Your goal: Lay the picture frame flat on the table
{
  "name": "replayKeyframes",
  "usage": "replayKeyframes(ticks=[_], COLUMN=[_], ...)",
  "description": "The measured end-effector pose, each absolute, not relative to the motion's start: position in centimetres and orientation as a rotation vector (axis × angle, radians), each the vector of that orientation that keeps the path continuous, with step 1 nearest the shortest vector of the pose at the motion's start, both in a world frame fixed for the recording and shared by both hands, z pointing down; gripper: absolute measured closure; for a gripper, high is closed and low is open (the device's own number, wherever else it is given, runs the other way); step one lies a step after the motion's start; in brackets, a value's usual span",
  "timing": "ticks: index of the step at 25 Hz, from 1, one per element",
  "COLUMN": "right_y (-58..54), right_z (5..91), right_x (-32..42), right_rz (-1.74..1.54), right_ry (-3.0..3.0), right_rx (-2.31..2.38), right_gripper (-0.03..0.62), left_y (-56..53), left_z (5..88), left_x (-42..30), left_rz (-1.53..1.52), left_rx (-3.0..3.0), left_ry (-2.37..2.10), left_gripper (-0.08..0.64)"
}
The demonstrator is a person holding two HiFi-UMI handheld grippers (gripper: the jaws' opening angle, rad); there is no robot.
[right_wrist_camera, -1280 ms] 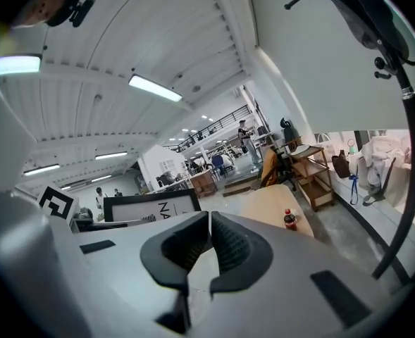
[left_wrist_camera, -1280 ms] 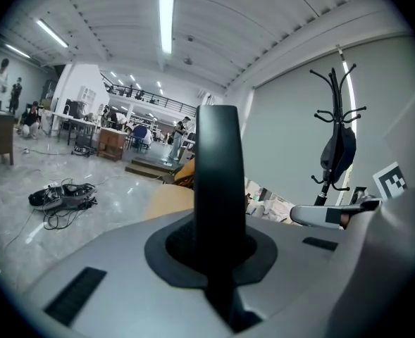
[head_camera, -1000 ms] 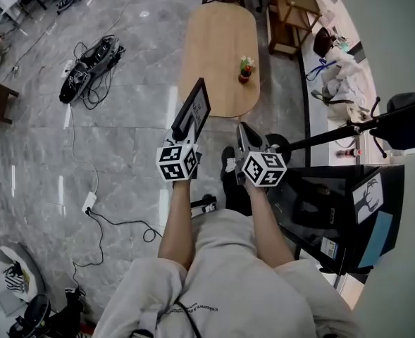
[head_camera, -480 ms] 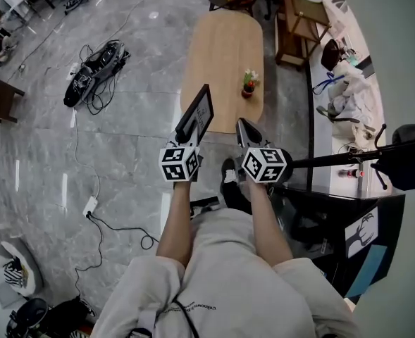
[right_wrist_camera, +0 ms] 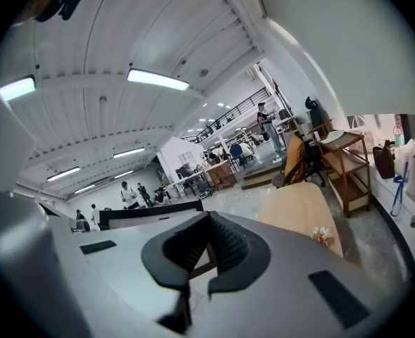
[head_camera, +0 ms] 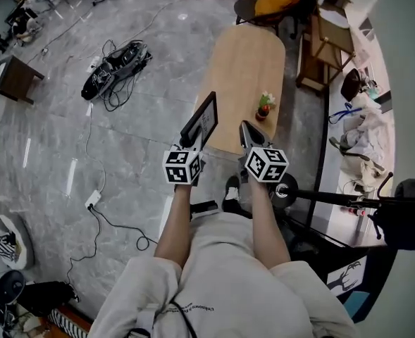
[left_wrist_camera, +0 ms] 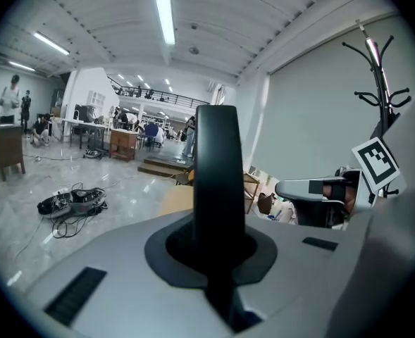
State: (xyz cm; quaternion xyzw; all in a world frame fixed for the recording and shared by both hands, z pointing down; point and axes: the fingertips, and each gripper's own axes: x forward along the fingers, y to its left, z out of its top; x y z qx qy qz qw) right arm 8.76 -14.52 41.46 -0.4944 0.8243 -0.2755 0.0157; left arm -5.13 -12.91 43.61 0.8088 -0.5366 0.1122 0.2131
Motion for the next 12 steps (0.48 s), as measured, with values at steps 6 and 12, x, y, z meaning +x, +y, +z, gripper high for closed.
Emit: replayKeyframes(ticks=[6,12], right_y=[-18.0,-19.9], right_z=[42.1,43.1], right_x=[7.7,7.5], right_rz=[-0.919,-0.976], right_ry=[2.634,2.707], right_rx=[-1.436,-1.320], right_gripper=[0.561,0.561], left_y=[-15.2,-17.6], left_z=[43.4,43.2], left_x=[-6.0,-5.0], left_rz=[0.324,0.313], left_rx=[2.195,2.186], left_ry=[-1.552,-1.583], left_gripper=[0.532,0.532])
